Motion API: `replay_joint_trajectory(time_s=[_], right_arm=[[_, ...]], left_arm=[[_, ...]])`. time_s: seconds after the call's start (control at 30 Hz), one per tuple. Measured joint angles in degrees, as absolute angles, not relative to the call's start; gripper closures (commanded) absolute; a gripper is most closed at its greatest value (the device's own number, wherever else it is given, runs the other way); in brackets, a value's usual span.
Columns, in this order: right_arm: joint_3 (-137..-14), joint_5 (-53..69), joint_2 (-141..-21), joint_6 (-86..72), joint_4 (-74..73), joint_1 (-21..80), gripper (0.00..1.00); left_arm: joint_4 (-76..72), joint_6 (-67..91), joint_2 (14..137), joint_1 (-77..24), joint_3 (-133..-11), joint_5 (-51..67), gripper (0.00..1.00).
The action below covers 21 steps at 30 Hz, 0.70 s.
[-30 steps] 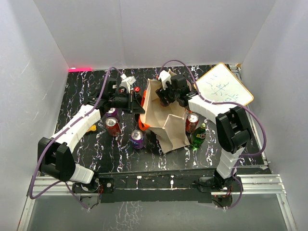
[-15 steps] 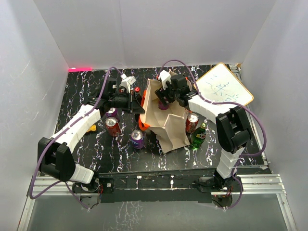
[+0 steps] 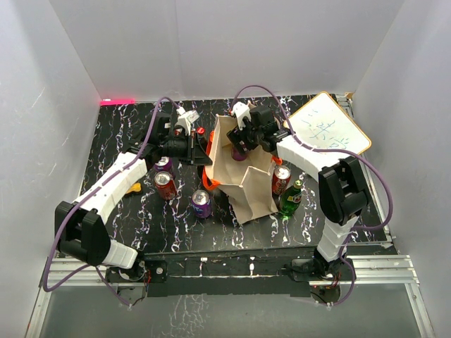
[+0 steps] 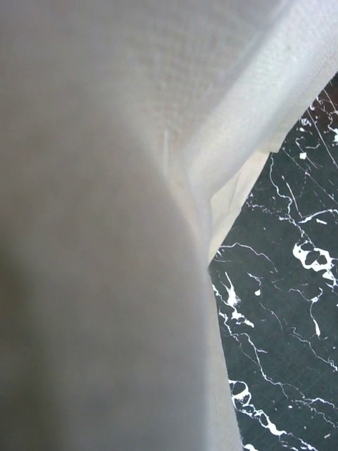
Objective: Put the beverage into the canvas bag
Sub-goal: Place the drink in the canvas bag.
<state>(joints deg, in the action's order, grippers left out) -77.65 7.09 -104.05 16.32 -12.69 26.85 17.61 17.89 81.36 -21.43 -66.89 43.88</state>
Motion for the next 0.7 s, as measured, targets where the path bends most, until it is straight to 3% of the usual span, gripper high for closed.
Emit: replay_joint_trajectory(time_s=[0.7], right_arm=[[-85.10, 14.55, -92.25, 16.40, -27.97, 26.44, 0.19]], left_arm=[[18.17, 18.02, 83.05, -21.43, -69.04, 44.21, 1.00]])
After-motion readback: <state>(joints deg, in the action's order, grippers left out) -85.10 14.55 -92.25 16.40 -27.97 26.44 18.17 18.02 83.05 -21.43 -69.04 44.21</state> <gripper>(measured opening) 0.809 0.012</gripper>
